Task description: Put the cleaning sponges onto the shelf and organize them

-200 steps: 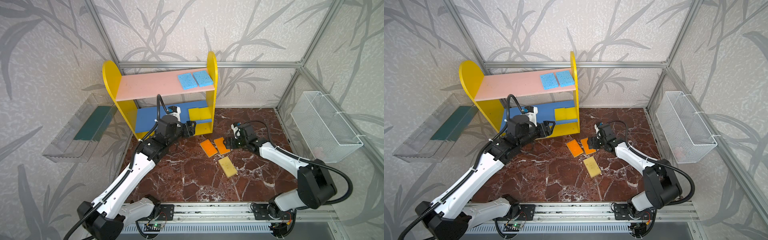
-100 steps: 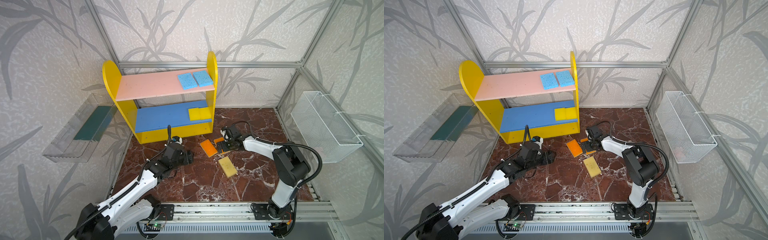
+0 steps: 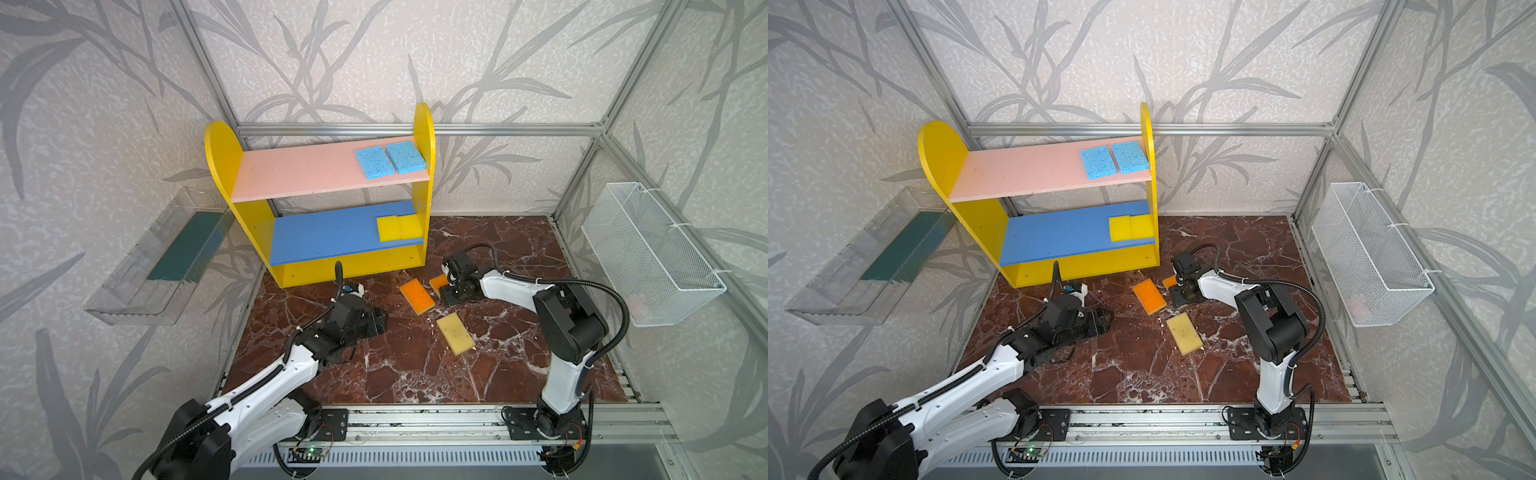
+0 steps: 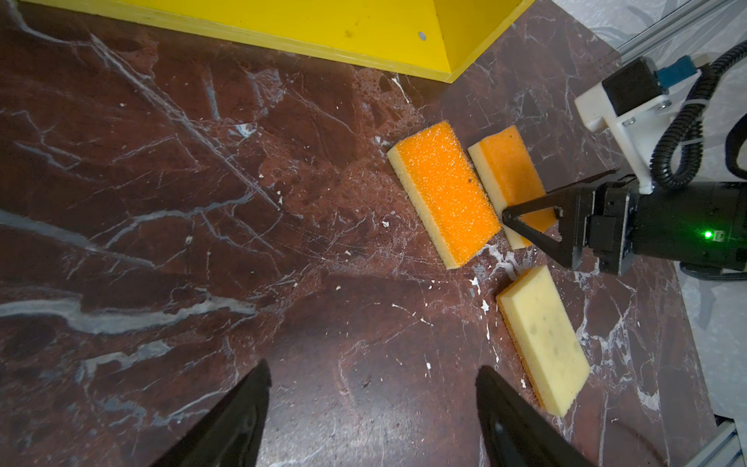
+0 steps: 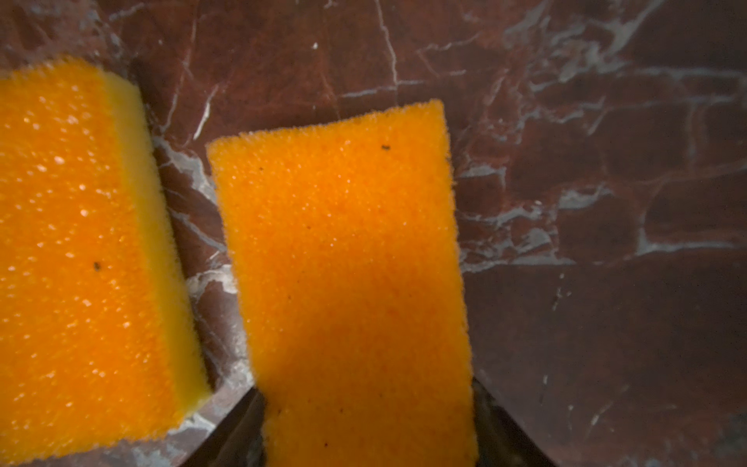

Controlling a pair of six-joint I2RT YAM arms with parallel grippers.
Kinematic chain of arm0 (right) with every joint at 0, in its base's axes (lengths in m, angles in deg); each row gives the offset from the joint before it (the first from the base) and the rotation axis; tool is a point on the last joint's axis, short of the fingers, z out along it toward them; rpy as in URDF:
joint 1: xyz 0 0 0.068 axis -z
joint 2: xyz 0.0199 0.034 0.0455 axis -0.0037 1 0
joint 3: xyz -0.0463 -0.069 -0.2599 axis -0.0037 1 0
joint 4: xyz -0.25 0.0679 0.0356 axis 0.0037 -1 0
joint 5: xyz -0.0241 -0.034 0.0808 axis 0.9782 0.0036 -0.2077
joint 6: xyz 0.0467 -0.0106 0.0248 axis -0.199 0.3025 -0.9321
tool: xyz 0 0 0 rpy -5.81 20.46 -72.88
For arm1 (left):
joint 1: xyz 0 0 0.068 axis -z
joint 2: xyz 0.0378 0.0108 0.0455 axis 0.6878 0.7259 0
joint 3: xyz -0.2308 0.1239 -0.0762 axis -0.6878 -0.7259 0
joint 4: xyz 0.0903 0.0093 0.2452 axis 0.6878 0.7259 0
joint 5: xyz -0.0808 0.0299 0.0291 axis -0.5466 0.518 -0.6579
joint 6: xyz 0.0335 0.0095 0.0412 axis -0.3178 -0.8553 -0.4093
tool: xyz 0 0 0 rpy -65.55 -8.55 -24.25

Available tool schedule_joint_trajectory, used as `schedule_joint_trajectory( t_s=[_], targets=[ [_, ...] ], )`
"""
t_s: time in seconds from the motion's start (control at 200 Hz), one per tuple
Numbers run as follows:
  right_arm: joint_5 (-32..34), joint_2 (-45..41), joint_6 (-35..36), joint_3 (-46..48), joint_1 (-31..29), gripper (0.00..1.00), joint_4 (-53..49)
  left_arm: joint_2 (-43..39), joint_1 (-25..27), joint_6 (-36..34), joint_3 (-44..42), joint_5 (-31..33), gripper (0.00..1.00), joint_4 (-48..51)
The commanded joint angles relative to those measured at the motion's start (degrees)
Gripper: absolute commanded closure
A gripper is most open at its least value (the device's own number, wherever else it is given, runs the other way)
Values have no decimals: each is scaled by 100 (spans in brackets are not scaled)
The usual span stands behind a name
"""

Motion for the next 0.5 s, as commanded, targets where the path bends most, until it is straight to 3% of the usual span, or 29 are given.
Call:
schedule_joint_trajectory(
  t_s=[0.0, 0.21, 0.495],
  targets=[
    [92, -11, 63, -59, -136, 42, -110, 36, 14, 84, -31, 51, 19, -245],
    [117, -506, -79, 197, -528, 46, 152, -51, -131, 405, -353, -51, 18, -572],
    [-279, -1000, -1235, 436, -799, 46, 1240, -199, -242, 577, -762, -9, 18, -818]
  ],
)
